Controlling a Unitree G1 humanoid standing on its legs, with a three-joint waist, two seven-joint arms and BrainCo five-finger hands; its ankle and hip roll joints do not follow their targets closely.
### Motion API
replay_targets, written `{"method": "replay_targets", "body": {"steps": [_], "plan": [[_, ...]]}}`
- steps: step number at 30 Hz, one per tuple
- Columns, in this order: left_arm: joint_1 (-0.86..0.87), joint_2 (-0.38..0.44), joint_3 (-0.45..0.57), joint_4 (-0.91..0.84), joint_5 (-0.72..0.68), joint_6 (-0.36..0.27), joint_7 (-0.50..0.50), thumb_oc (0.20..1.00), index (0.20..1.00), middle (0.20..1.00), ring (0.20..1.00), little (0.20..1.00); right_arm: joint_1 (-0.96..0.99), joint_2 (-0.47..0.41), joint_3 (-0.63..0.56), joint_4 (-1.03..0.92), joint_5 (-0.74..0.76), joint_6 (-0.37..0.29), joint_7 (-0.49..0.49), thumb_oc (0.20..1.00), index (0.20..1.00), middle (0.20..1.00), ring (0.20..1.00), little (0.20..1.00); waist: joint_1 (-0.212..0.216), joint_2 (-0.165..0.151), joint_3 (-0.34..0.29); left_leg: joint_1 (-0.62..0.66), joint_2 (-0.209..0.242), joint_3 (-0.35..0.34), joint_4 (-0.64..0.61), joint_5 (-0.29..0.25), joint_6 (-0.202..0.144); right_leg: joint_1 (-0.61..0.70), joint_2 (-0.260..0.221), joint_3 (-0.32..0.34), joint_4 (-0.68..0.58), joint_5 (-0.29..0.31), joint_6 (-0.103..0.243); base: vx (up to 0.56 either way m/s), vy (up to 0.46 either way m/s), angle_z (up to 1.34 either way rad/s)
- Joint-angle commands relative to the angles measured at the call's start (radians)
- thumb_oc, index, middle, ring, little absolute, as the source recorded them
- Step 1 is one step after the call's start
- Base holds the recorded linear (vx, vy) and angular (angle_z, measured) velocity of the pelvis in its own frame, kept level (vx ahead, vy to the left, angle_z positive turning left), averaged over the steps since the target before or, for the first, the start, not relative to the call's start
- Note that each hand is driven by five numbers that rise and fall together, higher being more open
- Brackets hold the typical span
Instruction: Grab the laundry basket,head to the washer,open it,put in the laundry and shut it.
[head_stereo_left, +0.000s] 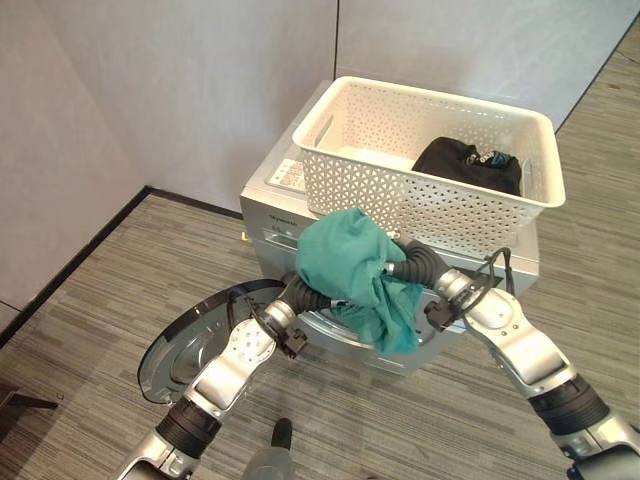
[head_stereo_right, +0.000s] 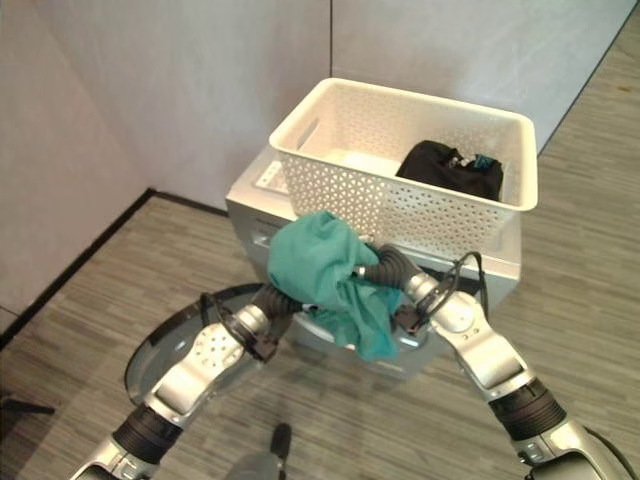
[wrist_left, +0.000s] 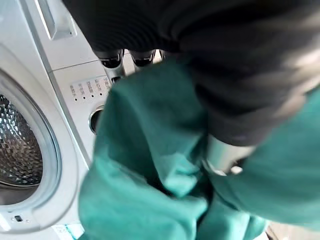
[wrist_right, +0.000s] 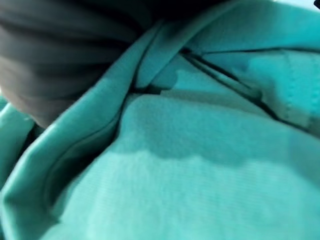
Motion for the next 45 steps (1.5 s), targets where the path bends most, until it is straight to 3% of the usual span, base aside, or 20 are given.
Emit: {"method": "replay_targets", "body": {"steps": [1, 4, 5, 6, 14, 23, 25, 28, 29, 33, 36, 37, 38, 40, 42, 44, 45], "plan": [[-0.019, -0.006, 0.033, 0.038, -0.025, -0.059, 0.026, 0.2, 0.2, 0.2, 0.2, 0.2, -0.028, -0.004, 0.006, -0.054, 0.066, -0.047, -0.016, 0.2, 0.2, 0.2, 0.2, 0.2, 0.0, -0.023, -0.071, -0.043, 0.075, 0.111, -0.031, 0.055, -0.025, -0.013, 0.016, 0.05, 0.049, -0.11, -0.039, 0.0, 0.0, 0.0], [0.0, 0.001, 0.055, 0.031, -0.012, -0.068, 0.037, 0.2, 0.2, 0.2, 0.2, 0.2, -0.003, -0.003, -0.002, -0.054, 0.082, -0.05, -0.017, 0.2, 0.2, 0.2, 0.2, 0.2, 0.001, -0.024, -0.071, -0.04, 0.075, 0.114, -0.037, 0.056, -0.025, -0.013, 0.014, 0.048, 0.048, -0.109, -0.037, 0.0, 0.0, 0.0], [0.013, 0.002, 0.069, 0.025, -0.008, -0.074, 0.045, 0.2, 0.2, 0.2, 0.2, 0.2, 0.013, -0.002, -0.011, -0.055, 0.09, -0.053, -0.021, 0.435, 0.435, 0.435, 0.435, 0.435, 0.0, -0.024, -0.071, -0.039, 0.075, 0.116, -0.039, 0.057, -0.025, -0.013, 0.013, 0.048, 0.048, -0.109, -0.036, 0.0, 0.0, 0.0], [0.027, 0.001, 0.075, 0.023, -0.01, -0.074, 0.049, 0.2, 0.2, 0.2, 0.2, 0.2, 0.027, -0.001, -0.016, -0.057, 0.093, -0.053, -0.023, 1.0, 1.0, 1.0, 1.0, 1.0, 0.0, -0.024, -0.073, -0.037, 0.074, 0.117, -0.041, 0.057, -0.024, -0.013, 0.012, 0.048, 0.048, -0.108, -0.036, 0.0, 0.0, 0.0], [0.181, 0.003, 0.205, 0.051, -0.059, -0.1, 0.104, 0.2, 0.2, 0.2, 0.2, 0.2, 0.202, -0.003, -0.115, -0.079, 0.137, -0.083, -0.017, 1.0, 1.0, 1.0, 1.0, 1.0, -0.012, -0.029, -0.072, -0.02, 0.075, 0.138, -0.048, 0.05, -0.02, -0.01, 0.007, 0.064, 0.044, -0.108, -0.033, 0.0, 0.001, 0.0], [0.423, 0.02, 0.368, 0.063, -0.04, -0.136, 0.05, 0.2, 0.2, 0.2, 0.2, 0.2, 0.594, 0.013, -0.373, -0.068, 0.19, -0.085, 0.121, 1.0, 1.0, 1.0, 1.0, 1.0, -0.04, -0.048, -0.077, -0.02, 0.079, 0.163, -0.044, 0.035, -0.011, -0.016, 0.002, 0.079, 0.039, -0.103, -0.026, 0.03, 0.012, -0.05], [0.573, 0.031, 0.438, 0.025, -0.065, -0.145, -0.027, 0.2, 0.2, 0.2, 0.2, 0.2, 0.818, -0.007, -0.466, 0.071, 0.137, -0.061, 0.231, 1.0, 1.0, 1.0, 1.0, 1.0, -0.053, -0.074, -0.059, -0.057, 0.085, 0.17, -0.035, 0.032, -0.013, -0.052, 0.002, 0.088, 0.036, -0.094, -0.02, -0.03, -0.007, -0.19], [0.618, 0.053, 0.42, 0.055, -0.076, -0.141, -0.064, 0.2, 0.2, 0.2, 0.2, 0.2, 0.884, -0.053, -0.436, 0.241, 0.019, -0.074, 0.262, 1.0, 1.0, 1.0, 1.0, 1.0, -0.049, -0.097, -0.041, -0.076, 0.092, 0.163, -0.026, 0.012, -0.025, -0.064, 0.001, 0.104, 0.032, -0.1, -0.014, 0.03, -0.018, -0.06], [0.619, 0.069, 0.389, 0.074, -0.081, -0.129, -0.072, 0.2, 0.2, 0.2, 0.2, 0.2, 0.881, -0.057, -0.392, 0.377, -0.086, -0.072, 0.23, 1.0, 1.0, 1.0, 1.0, 1.0, -0.041, -0.107, -0.027, -0.092, 0.094, 0.16, -0.018, 0.006, -0.022, -0.078, -0.001, 0.105, 0.033, -0.096, -0.011, -0.02, 0.008, -0.06], [0.598, 0.085, 0.362, 0.097, -0.087, -0.124, -0.063, 0.2, 0.2, 0.2, 0.2, 0.2, 0.808, 0.007, -0.324, 0.592, -0.161, -0.084, 0.17, 1.0, 1.0, 1.0, 1.0, 1.0, -0.029, -0.123, -0.007, -0.117, 0.092, 0.159, -0.001, -0.004, -0.016, -0.097, -0.003, 0.109, 0.033, -0.09, -0.006, -0.03, 0.021, -0.03], [0.548, 0.09, 0.312, 0.12, -0.09, -0.11, -0.038, 0.2, 0.2, 0.2, 0.2, 0.2, 0.688, 0.133, -0.255, 0.865, -0.255, -0.075, 0.056, 1.0, 1.0, 1.0, 1.0, 1.0, -0.002, -0.136, 0.016, -0.159, 0.079, 0.137, 0.038, -0.032, 0.002, -0.116, -0.011, 0.12, 0.031, -0.084, 0.001, 0.0, 0.044, -0.01], [0.485, 0.093, 0.262, 0.141, -0.086, -0.099, -0.015, 0.2, 0.2, 0.2, 0.2, 0.2, 0.594, 0.22, -0.219, 1.057, -0.313, -0.067, -0.046, 1.0, 1.0, 1.0, 1.0, 1.0, 0.017, -0.149, 0.024, -0.195, 0.056, 0.114, 0.081, -0.064, 0.02, -0.124, -0.021, 0.121, 0.032, -0.086, 0.006, 0.07, 0.115, 0.01], [0.452, 0.093, 0.24, 0.154, -0.084, -0.096, 0.002, 0.2, 0.2, 0.2, 0.2, 0.2, 0.557, 0.262, -0.2, 1.136, -0.341, -0.061, -0.087, 1.0, 1.0, 1.0, 1.0, 1.0, 0.026, -0.156, 0.031, -0.213, 0.042, 0.104, 0.108, -0.081, 0.03, -0.13, -0.03, 0.117, 0.044, -0.091, 0.007, 0.09, 0.164, 0.09], [0.383, 0.099, 0.193, 0.173, -0.068, -0.091, 0.023, 0.2, 0.2, 0.2, 0.2, 0.2, 0.528, 0.319, -0.15, 1.228, -0.411, -0.041, -0.133, 1.0, 1.0, 1.0, 1.0, 1.0, 0.038, -0.16, 0.034, -0.224, 0.012, 0.093, 0.126, -0.12, 0.058, -0.152, -0.059, 0.103, 0.112, -0.109, 0.019, 0.11, 0.197, 0.3], [0.322, 0.113, 0.156, 0.187, -0.047, -0.088, 0.037, 0.2, 0.2, 0.2, 0.2, 0.2, 0.524, 0.364, -0.112, 1.271, -0.446, -0.028, -0.137, 1.0, 1.0, 1.0, 1.0, 1.0, 0.045, -0.167, 0.039, -0.215, -0.029, 0.08, 0.14, -0.16, 0.094, -0.218, -0.114, 0.096, 0.265, -0.106, 0.043, 0.14, 0.269, 0.3], [0.274, 0.124, 0.122, 0.177, -0.039, -0.088, 0.042, 0.2, 0.2, 0.2, 0.2, 0.2, 0.539, 0.38, -0.099, 1.293, -0.453, -0.025, -0.133, 1.0, 1.0, 1.0, 1.0, 1.0, 0.032, -0.16, 0.074, -0.198, -0.082, 0.044, 0.159, -0.185, 0.131, -0.313, -0.178, 0.123, 0.483, 0.003, 0.065, 0.09, 0.334, 0.32], [0.234, 0.128, 0.094, 0.184, -0.031, -0.09, 0.048, 0.2, 0.2, 0.2, 0.2, 0.2, 0.548, 0.396, -0.095, 1.3, -0.436, -0.021, -0.132, 1.0, 1.0, 1.0, 1.0, 1.0, 0.012, -0.137, 0.116, -0.205, -0.118, 0.009, 0.18, -0.193, 0.155, -0.408, -0.194, 0.178, 0.672, 0.049, 0.07, 0.03, 0.264, 0.8]]}}
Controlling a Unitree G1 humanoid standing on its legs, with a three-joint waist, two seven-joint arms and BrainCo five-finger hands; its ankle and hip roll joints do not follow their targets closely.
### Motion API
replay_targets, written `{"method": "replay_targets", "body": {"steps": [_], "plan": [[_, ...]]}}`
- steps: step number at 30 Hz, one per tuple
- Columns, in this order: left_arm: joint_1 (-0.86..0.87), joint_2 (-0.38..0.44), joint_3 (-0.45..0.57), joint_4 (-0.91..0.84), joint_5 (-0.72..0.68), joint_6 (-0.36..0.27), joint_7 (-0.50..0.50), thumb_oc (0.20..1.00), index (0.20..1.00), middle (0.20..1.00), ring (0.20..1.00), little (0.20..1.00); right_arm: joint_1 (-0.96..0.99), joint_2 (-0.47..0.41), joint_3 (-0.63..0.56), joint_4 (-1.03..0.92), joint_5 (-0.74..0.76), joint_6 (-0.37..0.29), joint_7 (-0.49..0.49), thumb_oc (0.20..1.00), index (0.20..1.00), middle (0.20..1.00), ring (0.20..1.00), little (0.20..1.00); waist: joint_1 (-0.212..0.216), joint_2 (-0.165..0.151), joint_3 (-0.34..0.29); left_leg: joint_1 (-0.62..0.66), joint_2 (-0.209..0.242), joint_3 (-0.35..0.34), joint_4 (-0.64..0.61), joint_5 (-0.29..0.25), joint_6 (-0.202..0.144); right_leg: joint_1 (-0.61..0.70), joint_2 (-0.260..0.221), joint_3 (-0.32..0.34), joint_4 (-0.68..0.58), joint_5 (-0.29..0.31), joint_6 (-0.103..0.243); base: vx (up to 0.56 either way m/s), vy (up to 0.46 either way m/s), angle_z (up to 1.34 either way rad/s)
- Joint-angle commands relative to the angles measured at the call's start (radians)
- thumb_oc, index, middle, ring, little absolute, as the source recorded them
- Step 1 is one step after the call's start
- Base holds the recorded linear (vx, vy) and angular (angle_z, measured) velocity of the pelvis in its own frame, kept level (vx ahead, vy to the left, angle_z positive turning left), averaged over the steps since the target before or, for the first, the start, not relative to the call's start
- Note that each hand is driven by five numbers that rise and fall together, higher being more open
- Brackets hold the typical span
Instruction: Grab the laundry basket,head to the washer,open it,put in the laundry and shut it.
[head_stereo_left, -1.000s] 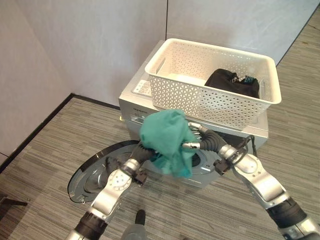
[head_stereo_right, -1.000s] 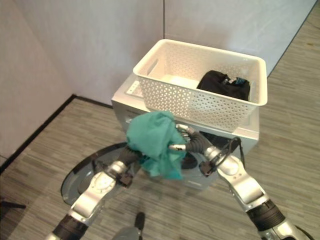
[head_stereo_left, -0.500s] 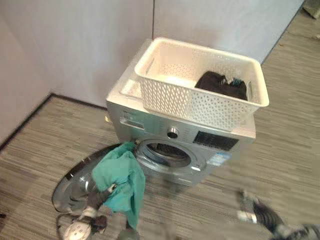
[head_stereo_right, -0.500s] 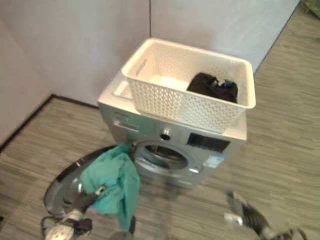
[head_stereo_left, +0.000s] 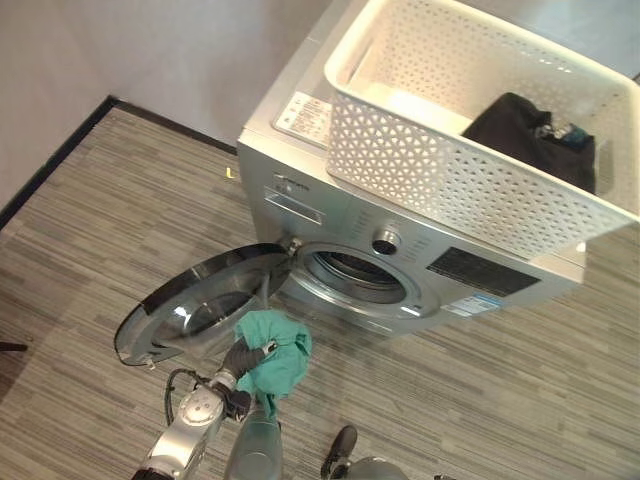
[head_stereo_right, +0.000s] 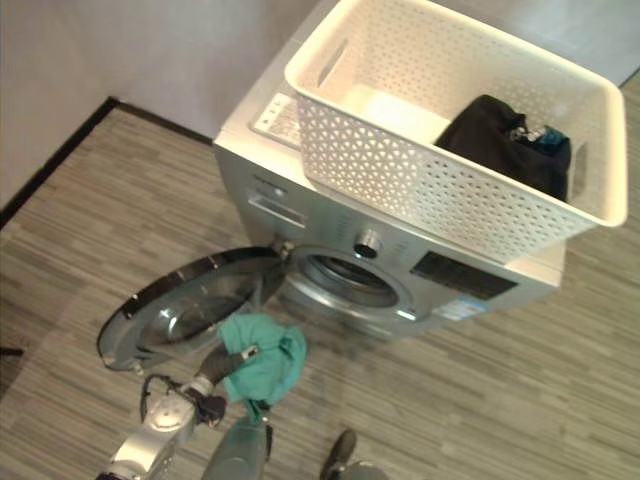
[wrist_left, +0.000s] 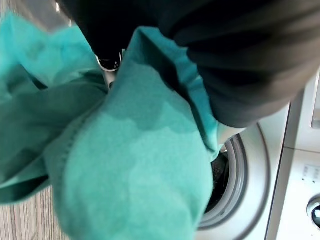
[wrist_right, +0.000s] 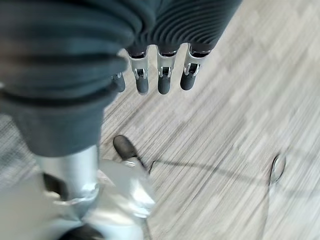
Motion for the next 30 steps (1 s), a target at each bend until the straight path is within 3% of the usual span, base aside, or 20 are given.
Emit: {"method": "replay_targets", "body": {"steps": [1, 2, 3, 6, 7, 9, 10, 11, 12, 13, 14, 17, 19, 21, 24, 30], "plan": [[-0.054, 0.063, -0.021, -0.09, 0.029, -0.048, 0.02, 0.2, 0.2, 0.2, 0.2, 0.2, 0.083, 0.003, 0.034, -0.006, -0.005, 0.028, -0.017, 1.0, 1.0, 1.0, 1.0, 1.0, -0.01, -0.034, 0.02, -0.021, -0.062, -0.045, 0.058, -0.11, 0.058, -0.151, -0.071, 0.168, 0.329, 0.13, 0.005, 0.03, 0.264, 0.87], [-0.094, 0.064, -0.039, -0.083, 0.03, -0.054, 0.033, 0.2, 0.2, 0.2, 0.2, 0.2, 0.084, 0.008, 0.052, -0.013, -0.013, 0.029, -0.025, 1.0, 1.0, 1.0, 1.0, 1.0, -0.025, -0.006, 0.048, -0.02, -0.062, -0.065, 0.06, -0.111, 0.06, -0.242, -0.069, 0.184, 0.374, 0.099, -0.012, 0.03, 0.09, 1.64], [-0.098, 0.063, -0.04, -0.081, 0.03, -0.055, 0.033, 0.2, 0.2, 0.2, 0.2, 0.2, 0.082, 0.008, 0.051, -0.013, -0.013, 0.029, -0.025, 1.0, 1.0, 1.0, 1.0, 1.0, -0.025, -0.006, 0.048, -0.023, -0.062, -0.065, 0.062, -0.112, 0.059, -0.245, -0.069, 0.183, 0.377, 0.096, -0.014, 0.06, 0.097, 1.17], [-0.177, 0.016, -0.071, -0.041, 0.009, -0.068, 0.062, 0.2, 0.2, 0.2, 0.2, 0.2, 0.055, 0.006, 0.085, -0.007, -0.041, 0.041, -0.037, 1.0, 1.0, 1.0, 1.0, 1.0, -0.044, 0.024, 0.08, -0.031, -0.058, -0.079, 0.062, -0.125, 0.039, -0.262, -0.082, 0.162, 0.162, 0.038, -0.036, 0.06, 0.018, 0.64], [-0.181, 0.014, -0.072, -0.037, 0.009, -0.07, 0.063, 0.2, 0.2, 0.2, 0.2, 0.2, 0.052, 0.006, 0.083, -0.006, -0.041, 0.041, -0.037, 1.0, 1.0, 1.0, 1.0, 1.0, -0.043, 0.026, 0.082, -0.032, -0.056, -0.079, 0.063, -0.125, 0.038, -0.261, -0.08, 0.161, 0.16, 0.04, -0.037, 0.02, 0.021, 0.34], [-0.225, -0.012, -0.099, -0.014, 0.008, -0.082, 0.076, 0.2, 0.2, 0.2, 0.2, 0.2, 0.047, 0.004, 0.096, 0.007, -0.048, 0.049, -0.036, 1.0, 1.0, 1.0, 1.0, 1.0, -0.066, 0.032, 0.107, -0.046, -0.069, -0.085, 0.087, -0.143, 0.039, -0.298, -0.072, 0.229, 0.057, 0.081, -0.024, -0.03, 0.039, 0.07], [-0.239, -0.021, -0.104, -0.008, 0.007, -0.084, 0.082, 0.2, 0.2, 0.2, 0.2, 0.2, 0.041, 0.003, 0.095, 0.009, -0.043, 0.052, -0.035, 1.0, 1.0, 1.0, 1.0, 1.0, -0.076, 0.027, 0.115, -0.069, -0.076, -0.074, 0.097, -0.123, 0.044, -0.309, -0.079, 0.245, 0.01, 0.127, -0.027, 0.0, 0.031, -0.06], [-0.239, -0.021, -0.104, -0.006, 0.007, -0.084, 0.082, 0.2, 0.2, 0.2, 0.2, 0.2, 0.041, 0.003, 0.096, 0.01, -0.043, 0.052, -0.035, 1.0, 1.0, 1.0, 1.0, 1.0, -0.074, 0.029, 0.111, -0.057, -0.071, -0.082, 0.095, -0.146, 0.04, -0.301, -0.072, 0.253, 0.014, 0.107, -0.019, -0.09, 0.031, -0.06], [-0.266, -0.034, -0.123, 0.008, 0.01, -0.09, 0.089, 0.2, 0.2, 0.2, 0.2, 0.2, 0.021, 0.0, 0.105, 0.015, -0.041, 0.057, -0.032, 1.0, 1.0, 1.0, 1.0, 1.0, -0.086, 0.022, 0.123, -0.087, -0.075, -0.061, 0.108, -0.133, 0.042, -0.305, -0.086, 0.259, -0.073, 0.182, -0.014, -0.01, 0.005, -0.03], [-0.277, -0.038, -0.13, 0.014, 0.005, -0.093, 0.092, 0.2, 0.2, 0.2, 0.2, 0.2, 0.014, -0.003, 0.111, 0.016, -0.041, 0.06, -0.029, 1.0, 1.0, 1.0, 1.0, 1.0, -0.089, 0.02, 0.125, -0.095, -0.072, -0.052, 0.114, -0.137, 0.041, -0.302, -0.091, 0.256, -0.103, 0.209, -0.008, -0.01, 0.004, -0.07], [-0.286, -0.039, -0.134, 0.015, 0.0, -0.095, 0.089, 0.2, 0.2, 0.2, 0.2, 0.2, 0.01, -0.006, 0.115, 0.018, -0.044, 0.062, -0.023, 1.0, 1.0, 1.0, 1.0, 1.0, -0.09, 0.024, 0.119, -0.091, -0.061, -0.053, 0.118, -0.166, 0.036, -0.29, -0.085, 0.256, -0.116, 0.208, 0.004, 0.09, -0.024, -0.09], [-0.282, -0.033, -0.134, 0.008, -0.005, -0.095, 0.079, 0.2, 0.2, 0.2, 0.2, 0.2, 0.02, -0.011, 0.133, 0.038, -0.078, 0.068, -0.004, 1.0, 1.0, 1.0, 1.0, 1.0, -0.09, 0.021, 0.109, -0.105, -0.052, -0.035, 0.117, -0.17, 0.039, -0.279, -0.087, 0.229, -0.142, 0.243, 0.012, 0.05, -0.011, -0.41], [-0.271, -0.021, -0.13, 0.003, -0.001, -0.095, 0.074, 0.2, 0.2, 0.2, 0.2, 0.2, 0.049, -0.006, 0.157, 0.057, -0.126, 0.074, 0.012, 1.0, 1.0, 1.0, 1.0, 1.0, -0.083, 0.013, 0.094, -0.118, -0.048, -0.017, 0.101, -0.173, 0.035, -0.235, -0.077, 0.189, -0.196, 0.216, 0.016, 0.02, -0.035, -0.41], [-0.262, -0.016, -0.126, 0.003, -0.001, -0.096, 0.075, 0.2, 0.2, 0.2, 0.2, 0.2, 0.06, 0.0, 0.161, 0.068, -0.134, 0.076, 0.02, 1.0, 1.0, 1.0, 1.0, 1.0, -0.082, 0.005, 0.09, -0.128, -0.049, -0.009, 0.1, -0.174, 0.035, -0.231, -0.076, 0.182, -0.212, 0.23, 0.024, -0.01, -0.042, -0.33], [-0.246, -0.007, -0.114, 0.011, -0.007, -0.097, 0.08, 0.2, 0.2, 0.2, 0.2, 0.2, 0.08, -0.006, 0.166, 0.088, -0.162, 0.078, 0.014, 1.0, 1.0, 1.0, 1.0, 1.0, -0.086, -0.011, 0.085, -0.14, -0.046, -0.002, 0.097, -0.174, 0.041, -0.252, -0.062, 0.214, -0.221, 0.246, 0.02, 0.04, -0.044, -0.36], [-0.263, 0.006, -0.112, -0.009, -0.022, -0.117, 0.119, 0.2, 0.2, 0.2, 0.2, 0.2, 0.073, -0.027, 0.19, 0.064, -0.191, 0.065, -0.017, 1.0, 1.0, 1.0, 1.0, 1.0, -0.116, -0.011, 0.103, -0.203, -0.043, 0.016, 0.104, -0.165, 0.031, -0.317, -0.055, 0.202, -0.24, 0.259, 0.019, -0.02, -0.076, -0.24]]}}
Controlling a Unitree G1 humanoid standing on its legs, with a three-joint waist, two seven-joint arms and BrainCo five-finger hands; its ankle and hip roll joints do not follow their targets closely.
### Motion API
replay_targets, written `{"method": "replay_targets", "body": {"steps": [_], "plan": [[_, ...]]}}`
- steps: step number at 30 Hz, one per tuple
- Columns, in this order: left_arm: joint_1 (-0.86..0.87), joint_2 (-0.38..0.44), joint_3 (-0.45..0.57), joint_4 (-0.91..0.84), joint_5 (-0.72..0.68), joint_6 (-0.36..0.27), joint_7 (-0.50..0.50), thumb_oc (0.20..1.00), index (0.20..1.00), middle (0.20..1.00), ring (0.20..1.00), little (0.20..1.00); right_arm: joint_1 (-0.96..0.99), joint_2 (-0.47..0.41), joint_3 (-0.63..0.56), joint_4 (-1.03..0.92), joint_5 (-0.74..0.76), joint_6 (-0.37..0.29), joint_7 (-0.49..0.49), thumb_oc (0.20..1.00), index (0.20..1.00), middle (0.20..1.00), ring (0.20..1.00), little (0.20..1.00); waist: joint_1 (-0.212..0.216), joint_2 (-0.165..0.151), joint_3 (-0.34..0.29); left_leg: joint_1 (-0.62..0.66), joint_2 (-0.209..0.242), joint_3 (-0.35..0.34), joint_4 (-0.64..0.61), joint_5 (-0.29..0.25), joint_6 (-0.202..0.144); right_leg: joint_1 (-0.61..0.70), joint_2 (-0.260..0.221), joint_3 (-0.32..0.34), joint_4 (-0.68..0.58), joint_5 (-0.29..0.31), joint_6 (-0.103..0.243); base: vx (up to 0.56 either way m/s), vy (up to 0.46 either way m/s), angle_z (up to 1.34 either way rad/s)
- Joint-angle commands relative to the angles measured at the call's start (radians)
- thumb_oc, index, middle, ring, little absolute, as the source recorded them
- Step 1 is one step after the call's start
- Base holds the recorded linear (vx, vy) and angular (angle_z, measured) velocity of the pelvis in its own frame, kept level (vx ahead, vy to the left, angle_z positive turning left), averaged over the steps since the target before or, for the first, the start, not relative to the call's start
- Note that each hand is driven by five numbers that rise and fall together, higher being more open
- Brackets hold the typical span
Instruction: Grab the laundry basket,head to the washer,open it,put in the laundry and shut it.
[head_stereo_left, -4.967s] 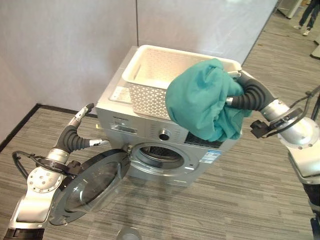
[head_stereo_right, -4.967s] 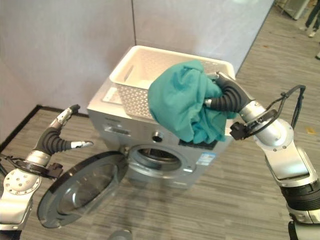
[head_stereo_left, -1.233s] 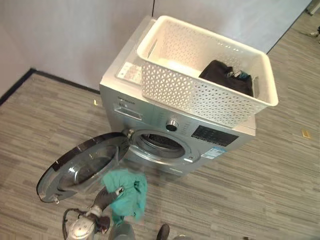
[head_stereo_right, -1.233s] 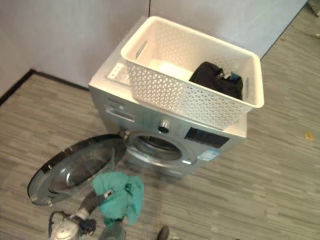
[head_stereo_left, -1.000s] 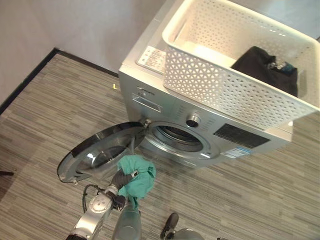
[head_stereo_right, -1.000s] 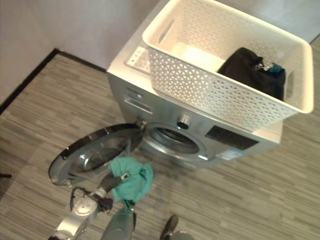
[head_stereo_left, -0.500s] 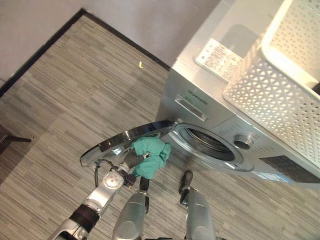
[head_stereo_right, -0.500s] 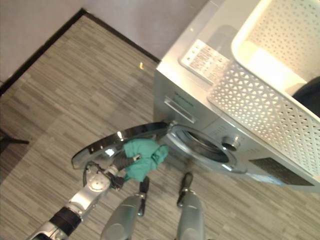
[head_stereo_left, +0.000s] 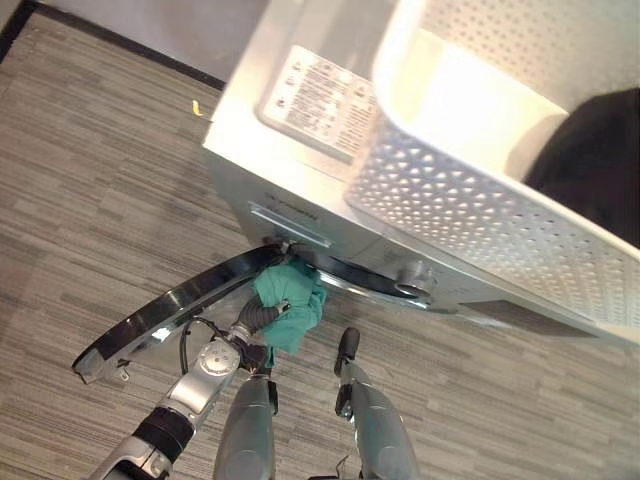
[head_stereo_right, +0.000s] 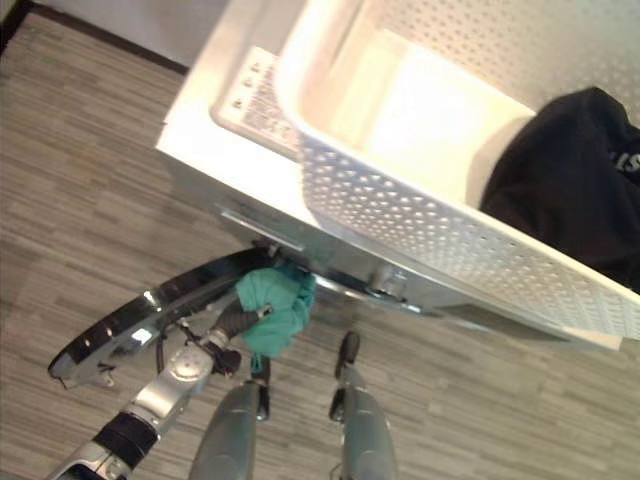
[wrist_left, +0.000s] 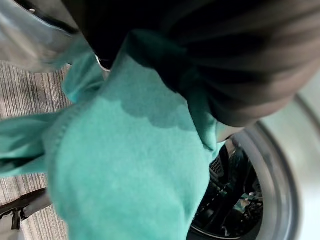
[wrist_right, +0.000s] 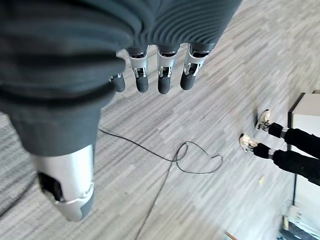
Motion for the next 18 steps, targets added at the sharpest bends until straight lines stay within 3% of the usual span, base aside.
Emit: {"method": "replay_targets", "body": {"steps": [1, 7, 8, 13, 17, 18], "plan": [[-0.015, -0.036, -0.001, -0.102, -0.015, -0.087, 0.032, 0.2, 0.2, 0.2, 0.2, 0.2, 0.06, -0.038, 0.034, 0.008, -0.035, 0.017, -0.027, 1.0, 1.0, 1.0, 1.0, 1.0, -0.003, 0.024, -0.009, -0.058, -0.061, -0.038, -0.135, 0.046, 0.012, 0.0, -0.074, -0.01, 0.039, -0.062, 0.095, -0.08, -0.07, 0.03], [-0.156, -0.077, -0.054, -0.064, -0.03, -0.112, 0.09, 0.2, 0.2, 0.2, 0.2, 0.2, 0.012, -0.073, 0.085, -0.003, -0.079, 0.013, -0.067, 1.0, 1.0, 1.0, 1.0, 1.0, -0.035, 0.022, -0.028, -0.213, -0.035, -0.026, -0.012, 0.026, 0.008, -0.155, -0.064, 0.009, 0.118, -0.107, 0.066, -0.11, -0.065, -0.06], [-0.153, -0.082, -0.06, -0.071, -0.033, -0.116, 0.082, 0.2, 0.2, 0.2, 0.2, 0.2, -0.013, -0.116, 0.101, 0.015, -0.096, -0.003, -0.088, 1.0, 1.0, 1.0, 1.0, 1.0, -0.025, 0.025, -0.035, -0.227, -0.03, -0.028, 0.013, 0.017, 0.009, -0.177, -0.063, 0.011, 0.147, -0.124, 0.058, -0.07, -0.025, -0.04], [-0.206, -0.127, -0.072, -0.047, -0.061, -0.104, 0.114, 0.2, 0.2, 0.2, 0.2, 0.2, -0.018, -0.107, 0.142, 0.029, -0.129, 0.005, -0.111, 1.0, 1.0, 1.0, 1.0, 1.0, -0.049, 0.018, -0.036, -0.284, -0.009, -0.031, 0.184, -0.059, 0.034, -0.264, -0.055, 0.05, 0.319, -0.202, 0.026, -0.04, -0.001, -0.09], [-0.228, -0.135, -0.085, -0.038, -0.062, -0.101, 0.124, 0.2, 0.2, 0.2, 0.2, 0.2, -0.004, -0.122, 0.164, 0.018, -0.162, 0.0, -0.122, 1.0, 1.0, 1.0, 1.0, 1.0, -0.049, 0.026, -0.033, -0.339, -0.012, -0.051, 0.287, -0.102, 0.049, -0.331, -0.053, 0.071, 0.431, -0.248, 0.002, -0.03, -0.03, -0.07], [-0.242, -0.155, -0.091, -0.009, -0.066, -0.101, 0.138, 0.2, 0.2, 0.2, 0.2, 0.2, -0.03, -0.134, 0.191, 0.01, -0.183, -0.004, -0.136, 1.0, 1.0, 1.0, 1.0, 1.0, -0.044, 0.034, -0.04, -0.395, -0.014, -0.06, 0.349, -0.124, 0.054, -0.394, -0.052, 0.083, 0.507, -0.281, -0.016, -0.04, -0.038, 0.13]]}}
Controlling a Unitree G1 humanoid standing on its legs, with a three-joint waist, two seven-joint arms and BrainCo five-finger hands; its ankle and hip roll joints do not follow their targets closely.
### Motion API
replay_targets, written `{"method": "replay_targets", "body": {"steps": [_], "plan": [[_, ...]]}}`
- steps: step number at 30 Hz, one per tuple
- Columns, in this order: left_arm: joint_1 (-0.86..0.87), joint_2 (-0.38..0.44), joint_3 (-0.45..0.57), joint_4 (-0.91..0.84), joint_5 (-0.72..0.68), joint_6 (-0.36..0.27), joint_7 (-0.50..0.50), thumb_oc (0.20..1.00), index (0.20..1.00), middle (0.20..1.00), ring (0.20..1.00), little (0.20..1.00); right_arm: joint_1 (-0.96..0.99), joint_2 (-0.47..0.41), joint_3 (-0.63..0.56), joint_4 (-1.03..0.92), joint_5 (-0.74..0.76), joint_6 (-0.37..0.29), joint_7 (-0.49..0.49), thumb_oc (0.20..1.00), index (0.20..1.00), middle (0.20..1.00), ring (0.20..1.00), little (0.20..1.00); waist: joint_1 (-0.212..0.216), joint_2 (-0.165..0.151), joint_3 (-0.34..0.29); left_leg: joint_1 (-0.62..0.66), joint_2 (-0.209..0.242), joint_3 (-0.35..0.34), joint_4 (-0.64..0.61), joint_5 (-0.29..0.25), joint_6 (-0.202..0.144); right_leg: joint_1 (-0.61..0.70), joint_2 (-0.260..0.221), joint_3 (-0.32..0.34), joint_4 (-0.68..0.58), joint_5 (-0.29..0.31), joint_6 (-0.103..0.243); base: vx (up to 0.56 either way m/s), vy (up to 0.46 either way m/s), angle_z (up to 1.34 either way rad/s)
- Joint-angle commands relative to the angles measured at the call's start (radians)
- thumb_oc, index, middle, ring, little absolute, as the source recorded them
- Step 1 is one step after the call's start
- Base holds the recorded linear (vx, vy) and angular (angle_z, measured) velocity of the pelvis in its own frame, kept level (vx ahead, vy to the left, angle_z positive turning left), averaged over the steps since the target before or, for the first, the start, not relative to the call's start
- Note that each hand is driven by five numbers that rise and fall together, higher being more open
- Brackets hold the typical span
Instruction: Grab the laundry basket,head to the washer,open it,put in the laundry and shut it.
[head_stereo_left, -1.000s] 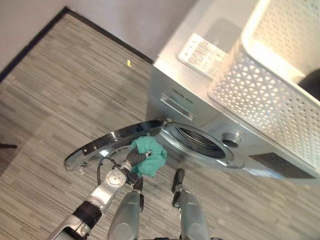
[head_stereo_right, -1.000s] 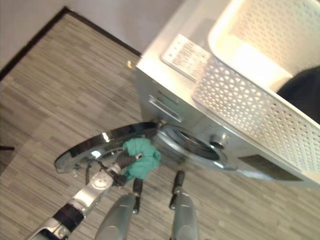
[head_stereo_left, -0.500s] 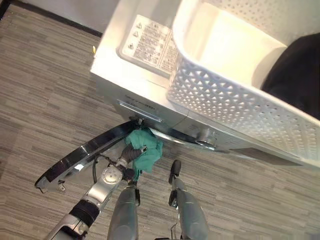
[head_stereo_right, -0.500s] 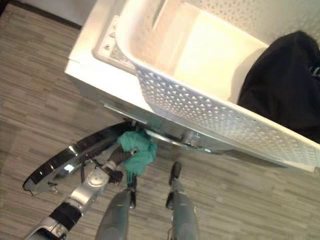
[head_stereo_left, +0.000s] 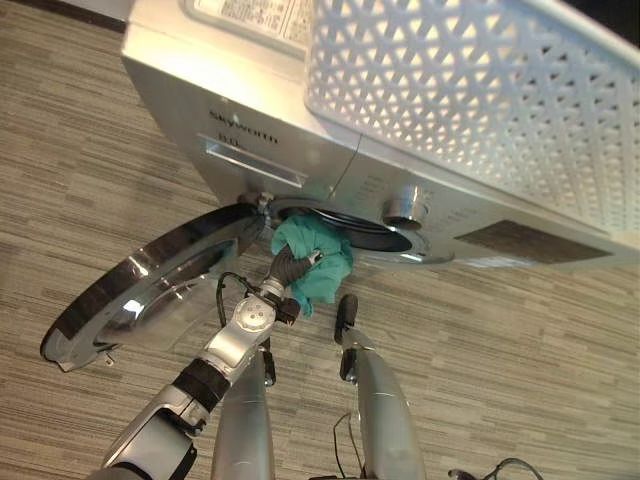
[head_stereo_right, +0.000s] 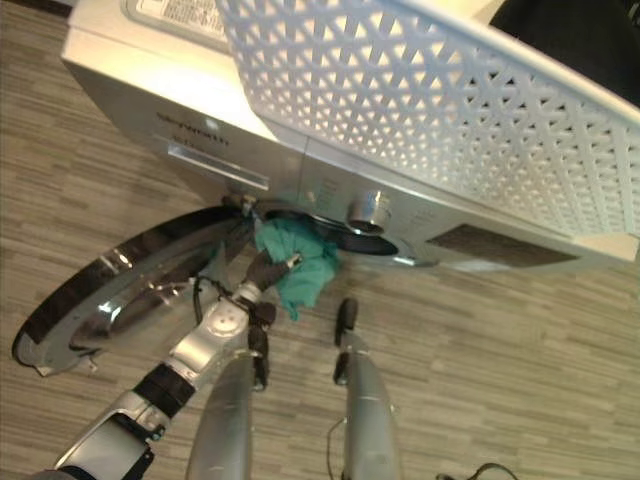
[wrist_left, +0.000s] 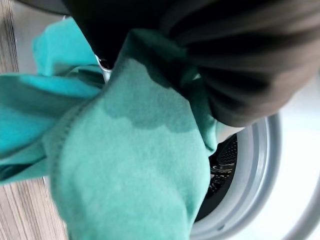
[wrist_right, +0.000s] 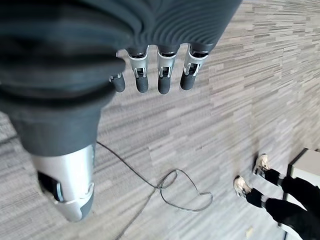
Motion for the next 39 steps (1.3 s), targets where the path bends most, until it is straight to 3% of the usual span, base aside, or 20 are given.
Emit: {"method": "replay_targets", "body": {"steps": [1, 8, 9, 17, 19, 27, 30, 34, 37, 38, 39], "plan": [[-0.008, -0.037, -0.021, -0.043, -0.016, -0.067, 0.034, 0.2, 0.2, 0.2, 0.2, 0.2, 0.065, -0.061, 0.06, 0.008, -0.054, 0.009, -0.037, 1.0, 1.0, 1.0, 1.0, 1.0, 0.004, 0.034, -0.046, -0.081, -0.041, -0.052, 0.024, -0.043, 0.047, -0.027, -0.032, 0.012, 0.075, -0.144, -0.026, -0.03, -0.025, 0.22], [-0.148, -0.094, -0.004, 0.05, -0.043, -0.092, 0.128, 0.2, 0.2, 0.2, 0.2, 0.2, -0.008, -0.079, 0.116, -0.001, -0.081, 0.015, -0.079, 1.0, 1.0, 1.0, 1.0, 1.0, -0.006, 0.044, -0.055, -0.183, -0.031, -0.046, 0.09, -0.051, 0.039, -0.134, -0.026, 0.022, 0.149, -0.174, -0.041, -0.04, -0.026, 0.04], [-0.244, -0.107, 0.013, 0.086, -0.07, -0.106, 0.174, 0.2, 0.2, 0.2, 0.2, 0.2, -0.017, -0.082, 0.089, -0.011, -0.04, 0.001, -0.122, 1.0, 1.0, 1.0, 1.0, 1.0, -0.031, 0.04, -0.047, -0.234, -0.016, -0.043, 0.087, -0.035, 0.026, -0.179, -0.021, 0.019, 0.143, -0.17, -0.042, -0.1, -0.052, -0.01], [-0.527, -0.12, 0.077, 0.237, -0.115, -0.122, 0.244, 0.2, 0.2, 0.2, 0.2, 0.2, -0.257, -0.1, 0.049, -0.083, 0.123, -0.013, -0.203, 1.0, 1.0, 1.0, 1.0, 1.0, -0.082, 0.032, -0.034, -0.365, 0.018, -0.033, 0.034, 0.033, -0.01, -0.307, -0.008, 0.031, 0.084, -0.106, -0.018, -0.06, -0.024, -0.11], [-0.639, -0.125, 0.107, 0.3, -0.147, -0.132, 0.266, 0.2, 0.2, 0.2, 0.2, 0.2, -0.311, -0.101, 0.062, -0.08, 0.131, -0.012, -0.211, 1.0, 1.0, 1.0, 1.0, 1.0, -0.101, 0.024, -0.048, -0.413, 0.03, -0.035, 0.06, 0.029, -0.007, -0.356, 0.001, 0.035, 0.094, -0.094, -0.016, -0.01, -0.016, -0.14], [-0.78, -0.122, 0.19, 0.346, -0.186, -0.153, 0.334, 0.2, 0.2, 0.2, 0.2, 0.2, -0.364, -0.081, 0.06, -0.141, 0.182, -0.041, -0.224, 1.0, 1.0, 1.0, 1.0, 1.0, -0.135, 0.018, -0.088, -0.505, 0.059, -0.04, 0.137, 0.005, -0.011, -0.451, 0.024, 0.044, 0.14, -0.095, -0.022, 0.0, -0.021, -0.04], [-0.901, -0.118, 0.244, 0.41, -0.232, -0.179, 0.39, 0.2, 0.2, 0.2, 0.2, 0.2, -0.383, -0.066, 0.075, -0.173, 0.2, -0.059, -0.214, 1.0, 1.0, 1.0, 1.0, 1.0, -0.163, 0.0, -0.114, -0.511, 0.068, -0.035, 0.129, 0.005, -0.014, -0.463, 0.037, 0.05, 0.128, -0.078, -0.015, 0.01, 0.011, -0.08], [-1.119, -0.005, 0.25, 0.462, -0.307, -0.219, 0.439, 0.2, 0.2, 0.2, 0.2, 0.2, -0.366, -0.106, 0.066, -0.183, 0.2, -0.08, -0.22, 1.0, 1.0, 1.0, 1.0, 1.0, -0.212, -0.021, -0.147, -0.51, 0.085, -0.041, 0.102, 0.01, -0.011, -0.445, 0.053, 0.046, 0.066, -0.045, 0.004, 0.01, -0.003, -0.24], [-1.115, 0.027, 0.265, 0.342, -0.308, -0.251, 0.453, 0.2, 0.2, 0.2, 0.2, 0.2, -0.327, -0.132, 0.045, -0.158, 0.179, -0.066, -0.221, 1.0, 1.0, 1.0, 1.0, 1.0, -0.219, -0.019, -0.157, -0.485, 0.09, -0.053, 0.074, 0.019, -0.01, -0.415, 0.05, 0.036, 0.035, -0.035, 0.01, 0.01, -0.008, -0.15], [-1.093, 0.017, 0.272, 0.314, -0.307, -0.253, 0.441, 0.325, 0.325, 0.325, 0.325, 0.325, -0.32, -0.135, 0.042, -0.149, 0.175, -0.06, -0.217, 1.0, 1.0, 1.0, 1.0, 1.0, -0.217, -0.018, -0.157, -0.474, 0.088, -0.053, 0.068, 0.019, -0.01, -0.406, 0.048, 0.033, 0.031, -0.036, 0.009, 0.0, 0.0, 0.0], [-1.058, 0.002, 0.27, 0.289, -0.294, -0.243, 0.42, 0.702, 0.702, 0.702, 0.702, 0.702, -0.309, -0.138, 0.04, -0.14, 0.173, -0.053, -0.208, 1.0, 1.0, 1.0, 1.0, 1.0, -0.214, -0.015, -0.159, -0.453, 0.085, -0.053, 0.052, 0.02, -0.01, -0.388, 0.046, 0.03, 0.022, -0.037, 0.008, 0.0, 0.0, 0.0]]}}
